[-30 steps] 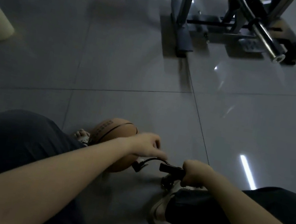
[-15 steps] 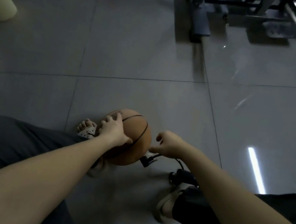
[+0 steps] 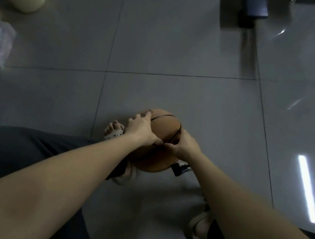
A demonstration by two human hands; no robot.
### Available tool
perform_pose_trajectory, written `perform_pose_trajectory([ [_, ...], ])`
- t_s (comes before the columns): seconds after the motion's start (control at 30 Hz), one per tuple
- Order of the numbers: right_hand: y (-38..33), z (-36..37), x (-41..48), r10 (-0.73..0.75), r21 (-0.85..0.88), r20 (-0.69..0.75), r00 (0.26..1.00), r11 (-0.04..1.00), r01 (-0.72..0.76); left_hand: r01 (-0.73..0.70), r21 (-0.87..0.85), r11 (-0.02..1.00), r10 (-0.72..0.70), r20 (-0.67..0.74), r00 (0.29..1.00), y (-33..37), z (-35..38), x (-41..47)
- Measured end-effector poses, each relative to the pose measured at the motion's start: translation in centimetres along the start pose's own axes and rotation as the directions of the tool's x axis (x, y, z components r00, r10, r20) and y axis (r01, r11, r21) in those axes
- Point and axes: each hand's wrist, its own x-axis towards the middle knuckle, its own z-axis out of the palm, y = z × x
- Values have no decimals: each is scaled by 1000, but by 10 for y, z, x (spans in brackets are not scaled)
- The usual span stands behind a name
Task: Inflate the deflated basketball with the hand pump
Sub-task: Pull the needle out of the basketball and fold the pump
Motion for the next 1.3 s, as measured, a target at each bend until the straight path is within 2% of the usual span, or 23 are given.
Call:
perform_pose_trajectory([
  [0.03, 2, -2, 0, 9, 53, 15, 1000, 999, -10, -7, -21, 1000, 7, -4, 1000, -1, -1, 0],
  [0.1, 8, -6, 3, 28, 267, 61, 998, 963, -44, -2, -91, 996, 1, -8, 1000, -6, -5, 3],
  [0.2, 10, -5, 5, 35, 606, 172, 985, 784, -133, 161, -346, 924, -142, 79, 987, -26, -7, 8],
  [0.27, 7, -1, 4, 39, 672, 222, 974, 718, -181, 264, -466, 845, -201, 181, 963, -35, -3, 9],
  [0.4, 2, -17, -16, 75, 634, 220, 973, 747, -201, 230, -509, 830, -126, 231, 965, -31, -11, 8],
  [0.53, 11, -49, -37, 64, 574, 178, 982, 804, -156, 154, -444, 883, -76, 188, 979, -12, -31, -4],
  [0.6, 16, -60, -42, 79, 583, 189, 979, 793, -176, 148, -413, 899, -88, 162, 983, -5, -31, -8],
  [0.83, 4, -55, -46, 102, 547, 243, 965, 807, -223, 47, -311, 949, 17, 200, 980, 7, -11, -15],
  [0.9, 2, -53, -42, 99, 539, 261, 960, 811, -230, 55, -288, 956, 6, 206, 979, 7, -3, -12],
  [1.13, -3, -53, -46, -44, 599, 189, 981, 797, -80, 64, -194, 979, -46, 97, 994, 4, 8, -4],
  [1.23, 7, -43, -43, 0, 335, 126, 992, 941, -43, 45, -163, 986, -35, 60, 998, 6, 7, -4],
  [1.3, 22, -29, -34, 44, 8, 115, 992, 999, -45, 1, -126, 992, -2, -10, 1000, 8, 8, -4],
])
